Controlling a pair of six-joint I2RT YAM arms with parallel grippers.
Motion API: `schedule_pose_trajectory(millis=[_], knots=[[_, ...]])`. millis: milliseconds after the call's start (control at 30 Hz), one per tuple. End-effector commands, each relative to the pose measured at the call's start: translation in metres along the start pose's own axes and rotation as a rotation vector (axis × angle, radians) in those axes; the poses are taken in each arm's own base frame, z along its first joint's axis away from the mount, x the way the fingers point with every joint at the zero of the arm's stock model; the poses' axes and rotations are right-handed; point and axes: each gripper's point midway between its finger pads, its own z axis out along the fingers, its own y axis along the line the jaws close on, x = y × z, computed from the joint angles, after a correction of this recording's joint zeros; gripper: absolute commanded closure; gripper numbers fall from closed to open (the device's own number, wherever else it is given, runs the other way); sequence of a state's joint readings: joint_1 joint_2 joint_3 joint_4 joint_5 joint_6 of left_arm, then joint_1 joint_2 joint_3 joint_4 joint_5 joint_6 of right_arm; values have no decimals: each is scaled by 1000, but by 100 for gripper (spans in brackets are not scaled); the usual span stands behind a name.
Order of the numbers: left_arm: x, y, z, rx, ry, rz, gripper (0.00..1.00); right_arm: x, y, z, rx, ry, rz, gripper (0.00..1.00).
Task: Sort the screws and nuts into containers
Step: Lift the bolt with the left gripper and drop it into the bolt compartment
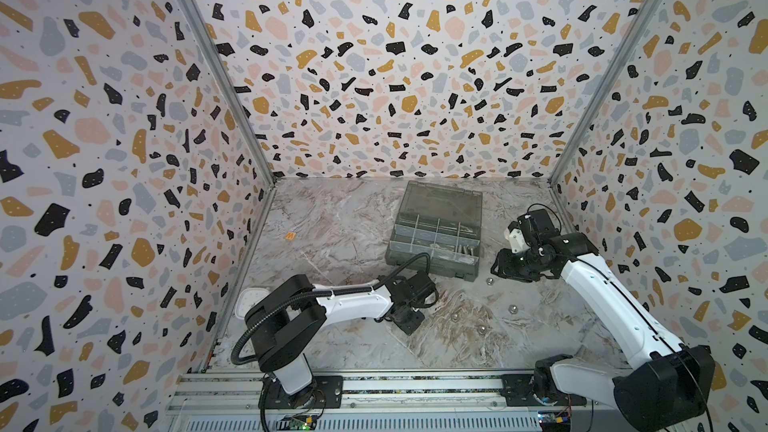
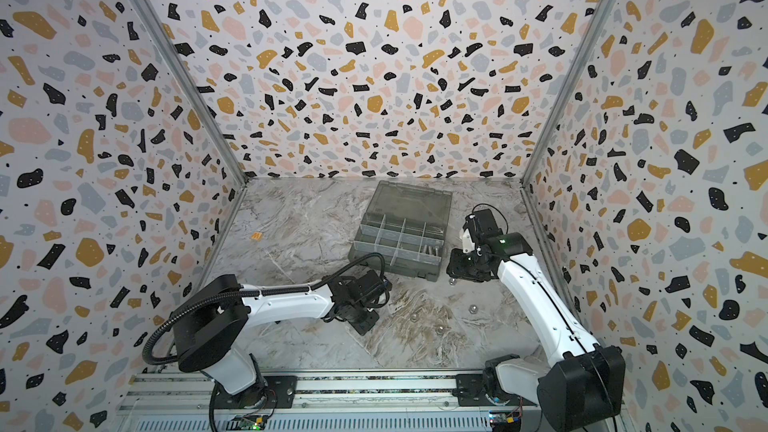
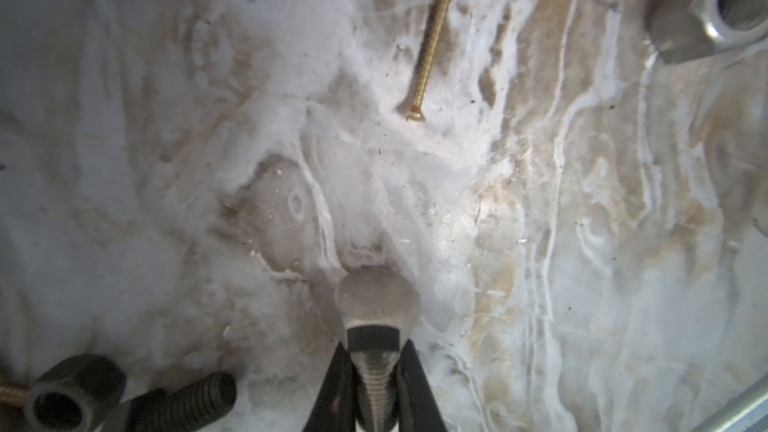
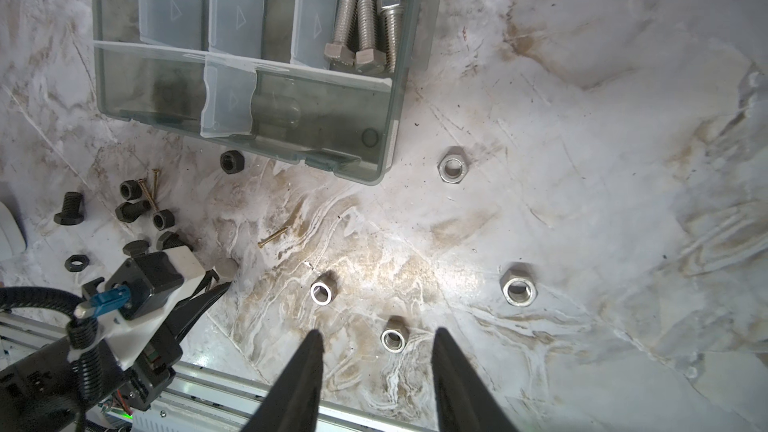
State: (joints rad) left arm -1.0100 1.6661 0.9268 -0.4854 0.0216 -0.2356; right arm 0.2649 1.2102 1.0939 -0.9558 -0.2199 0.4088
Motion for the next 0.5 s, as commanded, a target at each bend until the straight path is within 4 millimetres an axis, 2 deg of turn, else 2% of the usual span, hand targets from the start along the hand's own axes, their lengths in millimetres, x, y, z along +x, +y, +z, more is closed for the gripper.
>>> schedule_pose_trajectory(millis=[0, 200, 300, 467], knots=[[-3, -12, -5, 48, -1, 33, 96, 4, -3, -6, 7, 0, -5, 54], [-29, -11, -37, 18, -67, 63, 97, -2, -3, -12, 5, -23, -3, 54], [-52, -7, -53, -20, -105, 85, 97, -3, -4, -14, 4, -34, 4, 54], [-105, -4, -79, -44, -188, 119, 98, -6, -10, -19, 5, -56, 25, 54]])
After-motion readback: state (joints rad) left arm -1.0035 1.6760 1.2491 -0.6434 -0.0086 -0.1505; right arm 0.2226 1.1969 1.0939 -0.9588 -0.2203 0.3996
